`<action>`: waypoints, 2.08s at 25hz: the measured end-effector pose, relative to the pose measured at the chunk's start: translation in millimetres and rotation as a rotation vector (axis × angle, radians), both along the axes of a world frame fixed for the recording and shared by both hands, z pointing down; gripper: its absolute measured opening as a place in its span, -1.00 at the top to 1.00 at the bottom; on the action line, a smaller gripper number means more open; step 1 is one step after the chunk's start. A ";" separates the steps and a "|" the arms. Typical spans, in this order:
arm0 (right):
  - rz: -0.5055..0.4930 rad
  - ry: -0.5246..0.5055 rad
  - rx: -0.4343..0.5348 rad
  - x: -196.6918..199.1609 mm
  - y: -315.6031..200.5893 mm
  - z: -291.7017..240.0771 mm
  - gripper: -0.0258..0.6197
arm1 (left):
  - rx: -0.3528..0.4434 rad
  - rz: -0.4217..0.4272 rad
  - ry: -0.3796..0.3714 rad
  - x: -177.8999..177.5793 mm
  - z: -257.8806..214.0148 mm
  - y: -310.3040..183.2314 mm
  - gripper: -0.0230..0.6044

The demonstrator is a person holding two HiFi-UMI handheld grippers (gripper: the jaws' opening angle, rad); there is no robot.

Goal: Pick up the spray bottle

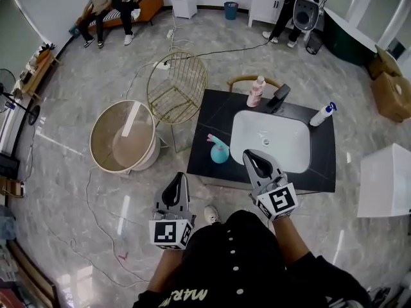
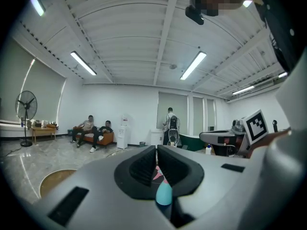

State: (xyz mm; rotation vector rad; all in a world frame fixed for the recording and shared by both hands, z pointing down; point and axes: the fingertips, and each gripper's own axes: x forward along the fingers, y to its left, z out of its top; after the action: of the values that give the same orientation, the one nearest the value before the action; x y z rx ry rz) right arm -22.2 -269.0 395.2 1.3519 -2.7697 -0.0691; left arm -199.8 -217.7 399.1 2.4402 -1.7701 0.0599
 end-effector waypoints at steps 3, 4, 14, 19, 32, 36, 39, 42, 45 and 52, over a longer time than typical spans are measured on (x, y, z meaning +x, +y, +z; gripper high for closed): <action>-0.012 0.013 -0.021 -5.7 -8.3 10.2 0.93 | -0.036 0.006 0.012 -1.4 12.7 -11.2 0.86; -0.017 0.021 -0.028 -6.4 -10.6 14.4 0.93 | -0.048 0.006 0.017 -0.8 17.3 -13.8 0.86; -0.137 0.081 -0.143 -18.6 -54.1 77.1 0.92 | -0.146 -0.031 0.037 7.9 53.5 -34.8 0.86; -0.262 0.087 -0.213 -41.1 -68.5 125.8 0.34 | -0.243 -0.069 0.047 11.2 86.9 -28.7 0.86; -0.421 0.209 -0.153 -82.7 -99.4 217.5 0.38 | -0.427 -0.112 0.055 21.0 182.6 -11.4 0.86; -0.405 0.138 -0.155 -85.2 -99.6 217.5 0.48 | -0.460 -0.121 0.055 20.7 195.9 -5.8 0.86; -0.392 0.095 -0.170 -85.3 -100.9 214.9 0.48 | -0.463 -0.124 0.051 19.3 197.4 -6.1 0.86; -0.375 0.047 -0.178 -83.0 -104.6 203.3 0.48 | -0.442 -0.123 0.047 18.6 188.9 -12.2 0.86; -0.359 0.037 -0.162 -78.2 -108.3 184.4 0.48 | -0.403 -0.116 0.040 19.1 171.6 -20.0 0.86; -0.282 0.016 -0.102 -55.5 -107.9 115.8 0.48 | -0.280 -0.081 0.011 21.9 115.6 -39.2 0.86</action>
State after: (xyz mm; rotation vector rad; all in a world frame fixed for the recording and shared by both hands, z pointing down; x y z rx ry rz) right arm -77.7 -376.9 511.1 0.9275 -2.8851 0.0477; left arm -177.9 -257.0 514.7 2.1678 -1.7228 0.2670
